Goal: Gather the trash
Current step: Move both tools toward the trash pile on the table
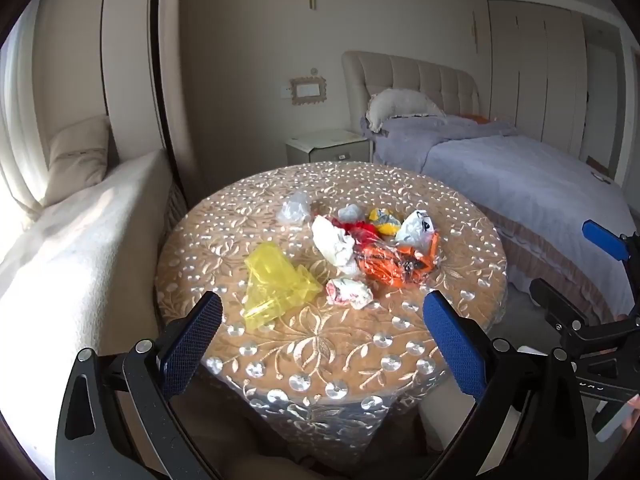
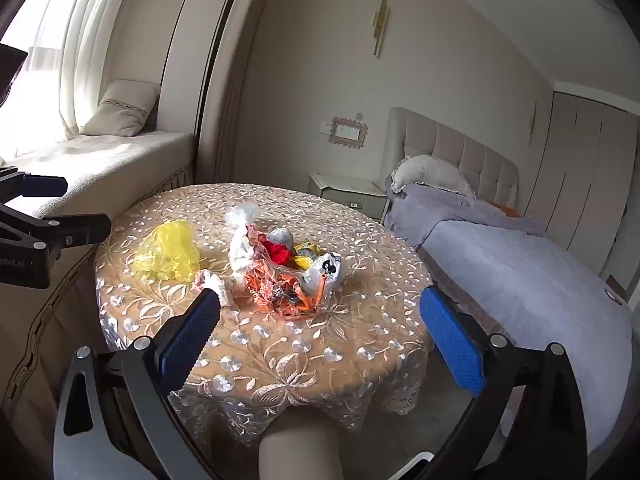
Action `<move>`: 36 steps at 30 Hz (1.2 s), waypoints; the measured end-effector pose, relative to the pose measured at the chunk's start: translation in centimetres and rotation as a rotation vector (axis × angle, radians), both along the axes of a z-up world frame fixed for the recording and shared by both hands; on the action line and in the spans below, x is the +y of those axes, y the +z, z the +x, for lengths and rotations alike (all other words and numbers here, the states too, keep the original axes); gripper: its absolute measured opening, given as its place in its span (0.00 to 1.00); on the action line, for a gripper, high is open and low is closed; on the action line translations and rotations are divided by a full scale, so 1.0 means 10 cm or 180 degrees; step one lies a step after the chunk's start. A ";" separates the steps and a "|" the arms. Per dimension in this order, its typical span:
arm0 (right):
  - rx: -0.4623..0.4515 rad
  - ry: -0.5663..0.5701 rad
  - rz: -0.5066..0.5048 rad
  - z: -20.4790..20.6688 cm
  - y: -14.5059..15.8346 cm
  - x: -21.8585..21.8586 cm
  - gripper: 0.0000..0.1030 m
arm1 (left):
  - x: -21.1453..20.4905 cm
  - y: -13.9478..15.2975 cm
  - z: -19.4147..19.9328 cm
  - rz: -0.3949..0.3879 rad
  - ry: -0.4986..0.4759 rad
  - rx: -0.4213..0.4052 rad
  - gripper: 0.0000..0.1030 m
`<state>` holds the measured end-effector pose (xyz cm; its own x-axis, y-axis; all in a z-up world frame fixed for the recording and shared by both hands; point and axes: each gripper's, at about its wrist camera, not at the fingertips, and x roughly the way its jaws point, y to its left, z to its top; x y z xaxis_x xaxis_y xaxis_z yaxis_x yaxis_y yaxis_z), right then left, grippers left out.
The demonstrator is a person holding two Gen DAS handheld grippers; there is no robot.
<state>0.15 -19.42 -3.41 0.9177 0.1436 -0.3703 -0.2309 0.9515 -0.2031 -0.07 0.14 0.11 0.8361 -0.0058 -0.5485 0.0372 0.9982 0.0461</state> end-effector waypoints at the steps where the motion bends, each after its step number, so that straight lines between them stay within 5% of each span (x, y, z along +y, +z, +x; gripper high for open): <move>1: 0.0047 0.0009 -0.0005 0.01 0.00 0.00 0.97 | 0.01 0.00 0.00 -0.0006 -0.0010 -0.0008 0.96; 36: 0.0158 0.0151 0.0009 0.27 -0.16 0.02 0.97 | 0.06 -0.22 0.24 0.0187 0.0037 0.0181 0.96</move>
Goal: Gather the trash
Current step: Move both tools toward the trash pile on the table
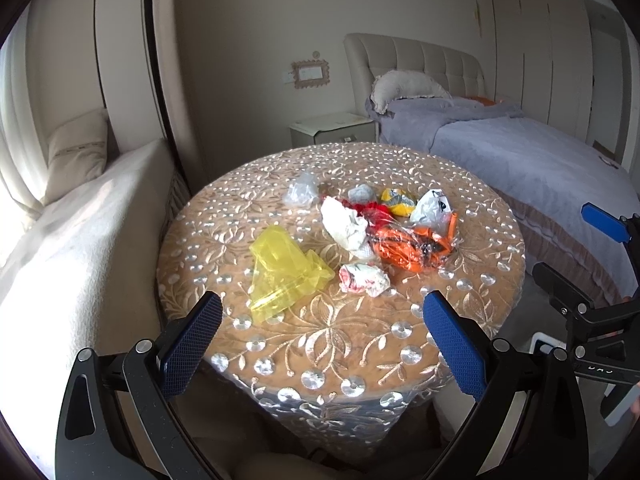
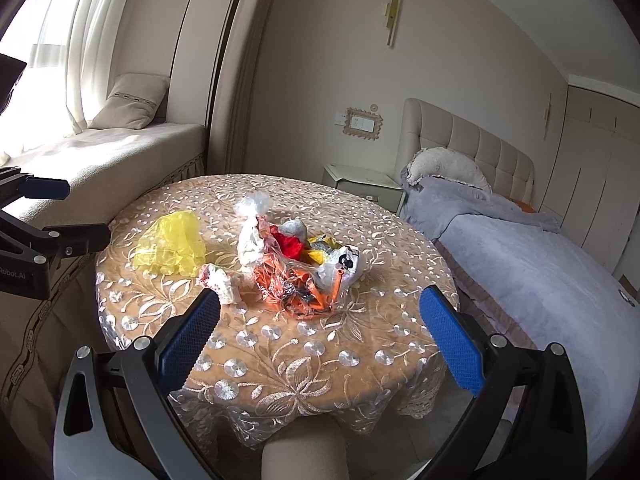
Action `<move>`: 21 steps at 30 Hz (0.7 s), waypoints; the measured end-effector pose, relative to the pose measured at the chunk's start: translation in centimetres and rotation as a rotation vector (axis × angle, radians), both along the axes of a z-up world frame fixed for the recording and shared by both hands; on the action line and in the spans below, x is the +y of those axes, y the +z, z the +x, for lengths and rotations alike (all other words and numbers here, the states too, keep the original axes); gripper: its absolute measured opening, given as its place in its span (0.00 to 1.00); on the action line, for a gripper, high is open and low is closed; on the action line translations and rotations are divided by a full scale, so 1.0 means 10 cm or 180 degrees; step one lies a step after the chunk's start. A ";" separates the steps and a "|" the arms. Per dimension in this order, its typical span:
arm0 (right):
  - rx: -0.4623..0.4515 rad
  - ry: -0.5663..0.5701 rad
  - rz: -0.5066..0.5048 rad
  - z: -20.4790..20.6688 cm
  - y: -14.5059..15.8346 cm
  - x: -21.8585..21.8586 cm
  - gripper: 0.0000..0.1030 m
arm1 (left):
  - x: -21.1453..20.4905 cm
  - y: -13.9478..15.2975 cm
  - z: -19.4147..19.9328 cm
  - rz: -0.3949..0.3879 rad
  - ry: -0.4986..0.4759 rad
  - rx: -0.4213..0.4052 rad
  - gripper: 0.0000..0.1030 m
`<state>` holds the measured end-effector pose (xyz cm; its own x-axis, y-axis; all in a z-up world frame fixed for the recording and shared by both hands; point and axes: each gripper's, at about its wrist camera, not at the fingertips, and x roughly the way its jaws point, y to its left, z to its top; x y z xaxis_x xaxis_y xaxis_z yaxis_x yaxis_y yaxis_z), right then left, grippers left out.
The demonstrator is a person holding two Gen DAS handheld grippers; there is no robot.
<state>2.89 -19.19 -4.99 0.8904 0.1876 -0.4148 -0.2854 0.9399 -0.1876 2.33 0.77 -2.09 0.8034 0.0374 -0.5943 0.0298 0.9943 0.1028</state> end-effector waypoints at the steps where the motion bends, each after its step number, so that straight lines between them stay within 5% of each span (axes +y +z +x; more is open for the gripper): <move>1: 0.0008 0.0010 0.0001 0.01 -0.01 0.00 0.97 | 0.00 -0.01 0.01 0.0007 0.0004 -0.0001 0.96; 11: 0.0055 0.0136 0.0098 0.22 -0.03 -0.03 0.97 | 0.02 -0.09 0.14 0.0085 0.0115 0.0036 0.96; 21: 0.0061 0.0358 0.0168 0.55 -0.09 -0.11 0.97 | 0.00 -0.20 0.43 -0.0103 0.0232 0.0223 0.96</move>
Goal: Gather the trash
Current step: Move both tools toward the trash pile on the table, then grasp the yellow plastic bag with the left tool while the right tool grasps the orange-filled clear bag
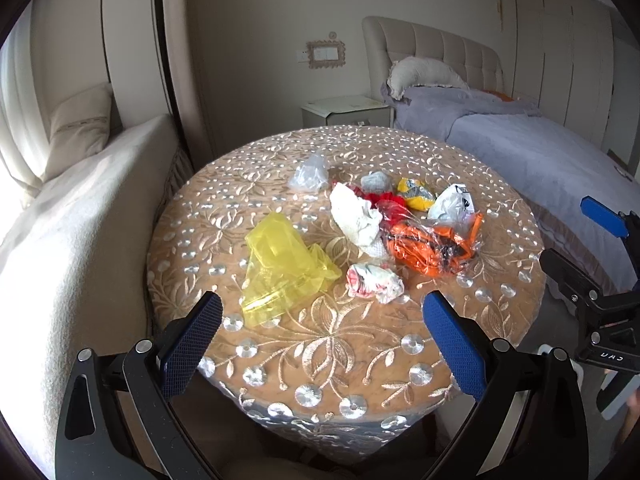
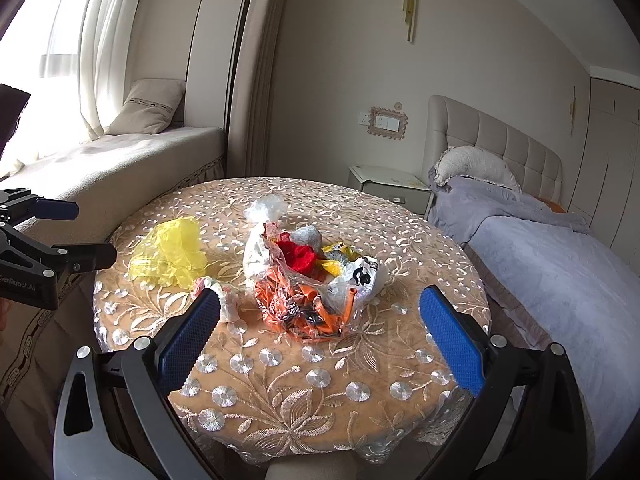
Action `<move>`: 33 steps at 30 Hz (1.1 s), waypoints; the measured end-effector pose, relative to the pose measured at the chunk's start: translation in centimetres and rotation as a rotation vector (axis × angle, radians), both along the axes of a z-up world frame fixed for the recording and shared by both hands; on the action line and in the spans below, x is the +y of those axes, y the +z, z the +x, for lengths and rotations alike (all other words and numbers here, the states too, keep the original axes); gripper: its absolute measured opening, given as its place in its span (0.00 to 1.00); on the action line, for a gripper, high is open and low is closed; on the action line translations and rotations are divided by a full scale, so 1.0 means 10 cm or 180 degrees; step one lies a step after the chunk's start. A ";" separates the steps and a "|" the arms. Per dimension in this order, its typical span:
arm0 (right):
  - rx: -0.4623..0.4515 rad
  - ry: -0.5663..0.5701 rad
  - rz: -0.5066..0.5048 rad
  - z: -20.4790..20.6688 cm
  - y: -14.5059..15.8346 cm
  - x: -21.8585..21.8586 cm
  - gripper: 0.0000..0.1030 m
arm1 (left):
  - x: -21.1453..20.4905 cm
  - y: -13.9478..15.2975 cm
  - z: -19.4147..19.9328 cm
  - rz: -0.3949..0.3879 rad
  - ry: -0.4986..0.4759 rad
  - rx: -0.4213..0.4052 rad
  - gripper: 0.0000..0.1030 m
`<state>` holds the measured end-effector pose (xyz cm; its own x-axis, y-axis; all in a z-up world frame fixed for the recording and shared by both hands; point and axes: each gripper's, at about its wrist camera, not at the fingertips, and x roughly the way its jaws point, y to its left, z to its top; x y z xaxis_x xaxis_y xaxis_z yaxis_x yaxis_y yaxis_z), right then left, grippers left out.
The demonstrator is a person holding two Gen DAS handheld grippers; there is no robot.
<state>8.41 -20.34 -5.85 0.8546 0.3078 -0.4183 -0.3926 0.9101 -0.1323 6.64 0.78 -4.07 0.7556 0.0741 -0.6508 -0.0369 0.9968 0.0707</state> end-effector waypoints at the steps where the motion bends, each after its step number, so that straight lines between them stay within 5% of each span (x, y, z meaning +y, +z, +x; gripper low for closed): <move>1: -0.0009 0.0036 0.0006 0.05 0.00 -0.01 0.97 | -0.02 -0.01 0.04 -0.0012 0.0042 0.0018 0.96; 5: -0.0041 0.0178 -0.0020 0.22 -0.02 0.02 0.97 | -0.04 -0.03 0.16 -0.0128 0.0204 -0.0013 0.96; 21: 0.0280 0.0223 0.0038 1.01 -0.32 -0.09 0.97 | -0.03 -0.13 0.68 0.0135 0.0609 -0.0301 0.95; 28: 0.0497 0.0304 0.0083 1.20 -0.45 -0.03 0.97 | 0.46 -0.43 0.85 -0.0144 0.0556 -0.0099 0.96; 33: 0.0594 0.0306 0.0009 1.23 -0.56 0.04 0.97 | 0.67 -0.66 1.07 -0.0055 0.0616 0.0066 0.96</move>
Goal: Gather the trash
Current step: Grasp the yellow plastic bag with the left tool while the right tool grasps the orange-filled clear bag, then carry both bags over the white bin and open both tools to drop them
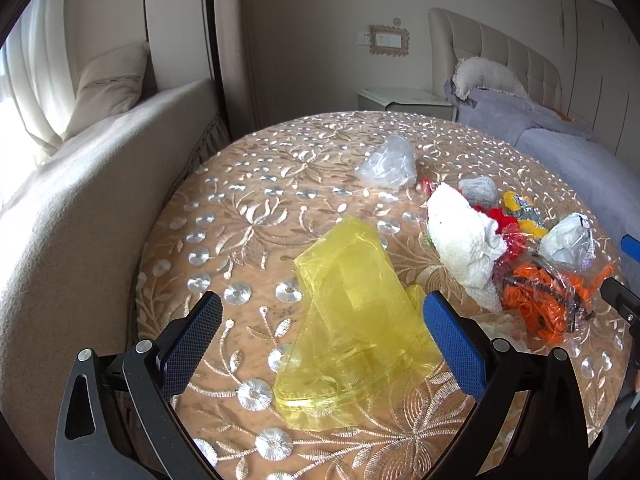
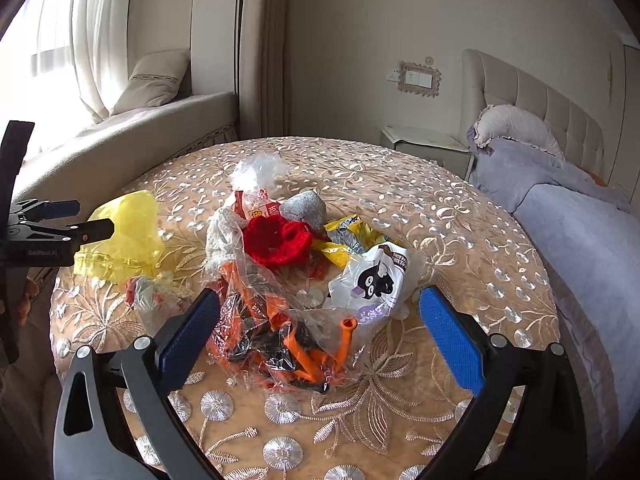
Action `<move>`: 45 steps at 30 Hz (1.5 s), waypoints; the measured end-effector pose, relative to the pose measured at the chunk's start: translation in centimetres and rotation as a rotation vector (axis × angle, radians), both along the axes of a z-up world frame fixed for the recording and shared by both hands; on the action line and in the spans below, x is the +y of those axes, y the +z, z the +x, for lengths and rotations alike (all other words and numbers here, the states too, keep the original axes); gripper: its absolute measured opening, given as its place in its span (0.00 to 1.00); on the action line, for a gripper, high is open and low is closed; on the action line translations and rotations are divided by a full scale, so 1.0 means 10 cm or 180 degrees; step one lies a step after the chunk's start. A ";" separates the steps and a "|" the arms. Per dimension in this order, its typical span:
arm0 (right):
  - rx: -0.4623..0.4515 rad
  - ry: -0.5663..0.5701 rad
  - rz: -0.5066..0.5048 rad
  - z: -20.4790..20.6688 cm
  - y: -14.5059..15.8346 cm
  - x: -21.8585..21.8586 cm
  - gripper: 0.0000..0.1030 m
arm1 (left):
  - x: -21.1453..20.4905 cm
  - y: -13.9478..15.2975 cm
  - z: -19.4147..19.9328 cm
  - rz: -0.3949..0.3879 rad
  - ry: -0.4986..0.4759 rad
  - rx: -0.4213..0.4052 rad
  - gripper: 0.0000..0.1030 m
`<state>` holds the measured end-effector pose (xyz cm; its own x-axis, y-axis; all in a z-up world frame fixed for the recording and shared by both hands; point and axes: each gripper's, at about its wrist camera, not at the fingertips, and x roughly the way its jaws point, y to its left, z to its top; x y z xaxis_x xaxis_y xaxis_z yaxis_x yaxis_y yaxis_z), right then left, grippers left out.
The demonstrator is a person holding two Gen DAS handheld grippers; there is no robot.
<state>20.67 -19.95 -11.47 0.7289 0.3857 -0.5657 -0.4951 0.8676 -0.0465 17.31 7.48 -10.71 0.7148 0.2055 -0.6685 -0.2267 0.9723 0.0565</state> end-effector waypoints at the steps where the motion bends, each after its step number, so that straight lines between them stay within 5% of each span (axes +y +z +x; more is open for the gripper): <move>1: 0.0021 0.0002 -0.0018 0.01 -0.01 0.02 0.97 | 0.02 -0.05 0.03 0.0020 0.0011 0.0032 0.96; 5: 0.0022 0.0001 -0.0087 -0.01 -0.04 0.07 0.97 | 0.08 -0.19 0.16 -0.0168 -0.0089 0.0042 0.91; 6: 0.0010 0.0002 -0.0114 -0.03 -0.04 0.08 0.97 | 0.08 -0.24 0.20 -0.0225 -0.0132 0.0109 0.72; 7: 0.0000 0.0005 -0.0143 -0.04 -0.04 0.09 0.97 | 0.08 -0.30 0.26 -0.0297 -0.0186 0.0208 0.37; 9: -0.0006 0.0033 -0.0181 -0.07 -0.05 0.10 0.94 | 0.08 -0.40 0.30 -0.0358 -0.0179 0.0301 0.14; 14: 0.0077 0.0085 -0.0262 -0.06 -0.12 0.13 0.84 | 0.03 -0.36 0.19 -0.0359 -0.0244 0.0221 0.10; 22: 0.0337 0.0236 -0.0307 0.11 -0.29 0.20 0.63 | -0.01 0.11 -0.26 -0.0336 -0.0306 -0.0135 0.10; 24: 0.0557 0.0389 -0.0242 0.15 -0.37 0.25 0.30 | -0.05 0.21 -0.36 -0.0335 -0.0328 -0.0218 0.10; 27: 0.0638 0.0413 -0.0182 0.13 -0.40 0.25 0.17 | -0.11 0.33 -0.46 -0.0318 -0.0371 -0.0313 0.10; 36: 0.0156 0.0318 0.0217 -0.42 0.23 -0.18 0.14 | -0.57 0.54 -0.70 -0.0364 -0.0757 -0.0522 0.10; 45: -0.0318 -0.0383 0.0157 -1.27 0.48 -1.14 0.14 | -1.74 0.36 -0.88 -0.0558 -0.1697 -0.0511 0.10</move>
<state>7.98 -31.39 -6.71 0.8231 0.3178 -0.4707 -0.3827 0.9227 -0.0462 8.52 -9.96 -7.16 0.7844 -0.3145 -0.5346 0.3043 0.9462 -0.1103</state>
